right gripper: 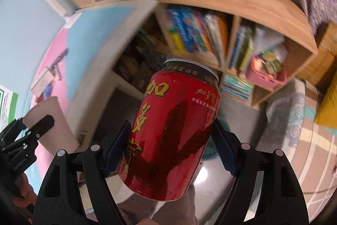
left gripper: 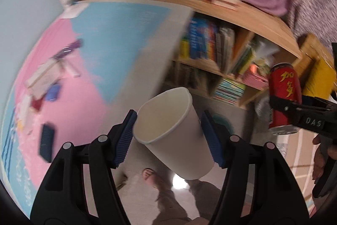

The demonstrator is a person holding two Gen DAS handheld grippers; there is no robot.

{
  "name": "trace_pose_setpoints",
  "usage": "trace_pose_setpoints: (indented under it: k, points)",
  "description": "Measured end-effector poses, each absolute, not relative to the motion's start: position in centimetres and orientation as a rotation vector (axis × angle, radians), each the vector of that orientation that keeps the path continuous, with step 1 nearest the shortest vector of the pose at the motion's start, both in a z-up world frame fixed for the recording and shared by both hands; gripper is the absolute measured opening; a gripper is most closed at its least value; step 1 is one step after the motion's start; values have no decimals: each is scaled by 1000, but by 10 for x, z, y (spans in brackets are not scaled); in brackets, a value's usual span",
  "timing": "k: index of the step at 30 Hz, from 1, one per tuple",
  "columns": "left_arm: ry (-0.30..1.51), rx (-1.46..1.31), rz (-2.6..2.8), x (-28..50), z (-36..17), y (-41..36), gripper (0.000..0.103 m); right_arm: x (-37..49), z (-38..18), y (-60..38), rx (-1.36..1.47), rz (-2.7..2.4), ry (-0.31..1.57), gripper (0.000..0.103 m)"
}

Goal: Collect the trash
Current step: 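Carry the cup and can to the teal wastebasket with both tools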

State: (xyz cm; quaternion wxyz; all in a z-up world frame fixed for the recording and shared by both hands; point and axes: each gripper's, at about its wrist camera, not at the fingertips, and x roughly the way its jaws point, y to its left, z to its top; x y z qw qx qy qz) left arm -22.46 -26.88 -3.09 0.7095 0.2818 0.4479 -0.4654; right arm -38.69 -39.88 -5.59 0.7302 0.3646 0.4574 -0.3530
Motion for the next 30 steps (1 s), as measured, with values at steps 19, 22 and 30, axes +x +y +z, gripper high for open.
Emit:
trace_pose_setpoints:
  k: [19, 22, 30]
  points:
    - [1145, 941, -1292, -365, -160, -379, 61, -516, -162, -436, 1084, -850, 1044, 76]
    - [1170, 955, -1292, -370, -171, -384, 61, -521, -176, -438, 1118, -855, 1045, 76]
    - [1180, 977, -1290, -372, -182, -393, 68, -517, -190, -447, 1133, -851, 1056, 77]
